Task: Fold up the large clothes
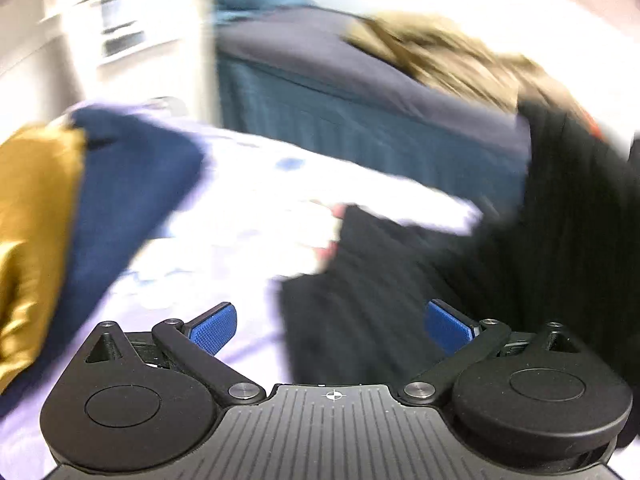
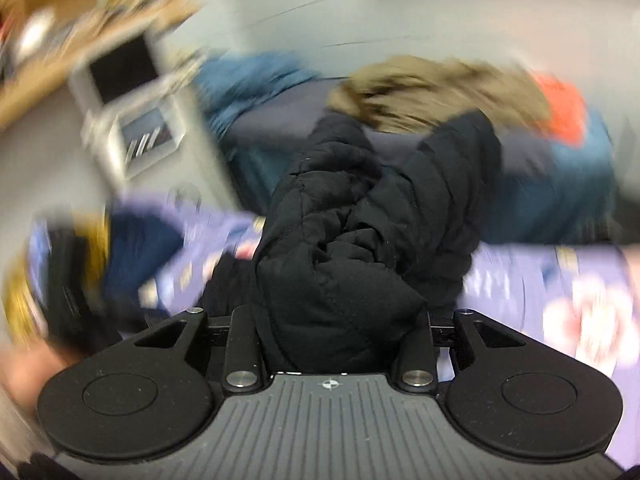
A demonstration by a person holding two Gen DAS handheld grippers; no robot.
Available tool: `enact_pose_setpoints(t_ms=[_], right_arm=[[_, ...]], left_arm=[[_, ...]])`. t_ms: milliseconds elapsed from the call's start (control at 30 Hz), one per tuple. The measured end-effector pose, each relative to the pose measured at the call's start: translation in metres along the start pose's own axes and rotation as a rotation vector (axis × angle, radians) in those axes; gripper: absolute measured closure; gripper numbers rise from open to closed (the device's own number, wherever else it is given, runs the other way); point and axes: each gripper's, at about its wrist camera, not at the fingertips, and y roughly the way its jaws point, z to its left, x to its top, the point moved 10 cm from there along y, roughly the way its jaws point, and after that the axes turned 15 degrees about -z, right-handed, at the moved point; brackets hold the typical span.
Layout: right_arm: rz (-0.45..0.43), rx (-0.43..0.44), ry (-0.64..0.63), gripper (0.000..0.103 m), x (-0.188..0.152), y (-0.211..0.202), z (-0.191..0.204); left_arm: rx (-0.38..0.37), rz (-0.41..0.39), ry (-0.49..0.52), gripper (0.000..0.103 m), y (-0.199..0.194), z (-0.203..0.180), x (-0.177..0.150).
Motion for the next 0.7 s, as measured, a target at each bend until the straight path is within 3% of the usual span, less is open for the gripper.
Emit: enact_pose_setpoints(t_ms=[133, 233, 367, 533, 633, 700], right_arm=[[0.061, 0.09, -0.293, 0.065, -0.022, 0.022, 0.083], [0.111, 0.17, -0.519, 0.065, -0.055, 0.037, 0.143], [0.198, 0.243, -0.738, 0.065, -0.111, 0.059, 0.194], [0.237, 0.273, -0.952, 0.06, -0.162, 0.074, 0.217], [0.226, 0.277, -1.003, 0.054, -0.172, 0.074, 0.218], [0.218, 0.279, -1.007, 0.044, -0.168, 0.071, 0.218]], left_arm=[[0.069, -0.031, -0.117, 0.0, -0.018, 0.06, 0.025], [0.07, -0.072, -0.145, 0.0, -0.035, 0.069, 0.036], [-0.069, -0.068, -0.157, 0.0, -0.036, 0.046, 0.038], [-0.348, -0.001, -0.019, 0.0, -0.019, -0.031, 0.023], [-0.415, 0.064, 0.073, 0.0, 0.003, -0.075, 0.003], [-0.417, 0.122, 0.07, 0.0, 0.032, -0.087, -0.012]])
